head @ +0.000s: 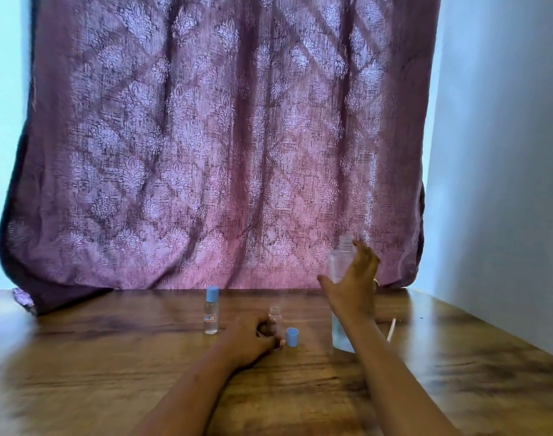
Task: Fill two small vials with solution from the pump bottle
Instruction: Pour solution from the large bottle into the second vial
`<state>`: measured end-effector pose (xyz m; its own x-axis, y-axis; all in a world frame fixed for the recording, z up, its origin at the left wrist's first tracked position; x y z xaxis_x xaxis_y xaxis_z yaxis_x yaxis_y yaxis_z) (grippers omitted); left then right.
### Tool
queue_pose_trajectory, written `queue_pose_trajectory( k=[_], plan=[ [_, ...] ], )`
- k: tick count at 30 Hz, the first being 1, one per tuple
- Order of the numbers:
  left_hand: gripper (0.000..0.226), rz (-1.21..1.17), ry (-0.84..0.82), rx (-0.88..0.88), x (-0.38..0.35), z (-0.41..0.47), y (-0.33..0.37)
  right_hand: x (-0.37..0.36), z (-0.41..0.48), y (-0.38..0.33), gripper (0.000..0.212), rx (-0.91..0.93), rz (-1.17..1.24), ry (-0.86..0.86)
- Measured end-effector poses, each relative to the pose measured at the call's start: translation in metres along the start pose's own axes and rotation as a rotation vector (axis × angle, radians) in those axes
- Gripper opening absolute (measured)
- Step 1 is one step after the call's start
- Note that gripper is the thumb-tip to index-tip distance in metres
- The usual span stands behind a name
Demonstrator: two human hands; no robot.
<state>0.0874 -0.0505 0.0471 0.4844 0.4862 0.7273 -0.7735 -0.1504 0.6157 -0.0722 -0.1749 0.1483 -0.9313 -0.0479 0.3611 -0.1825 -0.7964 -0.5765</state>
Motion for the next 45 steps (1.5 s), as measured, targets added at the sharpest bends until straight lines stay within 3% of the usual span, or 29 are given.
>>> queue_pose_trajectory(
  k=[7, 11, 17, 23, 29, 34, 45],
  plan=[
    [0.024, 0.034, 0.018, 0.005, 0.001, 0.002, -0.004, -0.006, -0.005, -0.012, 0.082, 0.087, 0.007, -0.043],
    [0.021, 0.030, 0.015, 0.001, 0.000, 0.003, -0.005, -0.018, -0.010, -0.035, 0.078, 0.192, -0.169, -0.118],
    [0.022, 0.039, 0.014, 0.027, 0.001, 0.003, -0.009, -0.037, -0.014, -0.045, 0.088, 0.246, -0.399, -0.279],
    [0.032, 0.054, 0.068, 0.008, 0.006, 0.003, -0.012, -0.048, -0.020, -0.045, 0.082, 0.282, -0.473, -0.360],
    [0.046, 0.093, 0.101, 0.009, 0.010, 0.004, -0.013, -0.053, -0.024, -0.047, 0.087, 0.334, -0.509, -0.383],
    [0.078, 0.086, 0.103, 0.058, 0.009, 0.003, -0.019, -0.063, -0.028, -0.046, 0.093, 0.342, -0.491, -0.427],
    [0.070, 0.042, 0.116, 0.018, 0.011, 0.001, -0.014, -0.077, -0.036, -0.045, 0.082, 0.398, -0.557, -0.554]
  ],
)
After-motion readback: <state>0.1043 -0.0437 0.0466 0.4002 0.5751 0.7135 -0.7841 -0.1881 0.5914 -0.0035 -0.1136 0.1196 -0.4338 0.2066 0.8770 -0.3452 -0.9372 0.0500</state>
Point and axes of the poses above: each hand's wrist, its own z-axis towards the middle knuckle, its own x-axis out of the back of the hand, y = z × x, the point moved 10 cm from there along z, towards the middle knuckle, and after that the axes turned 8 degrees about -y, right-handed, at the moved point
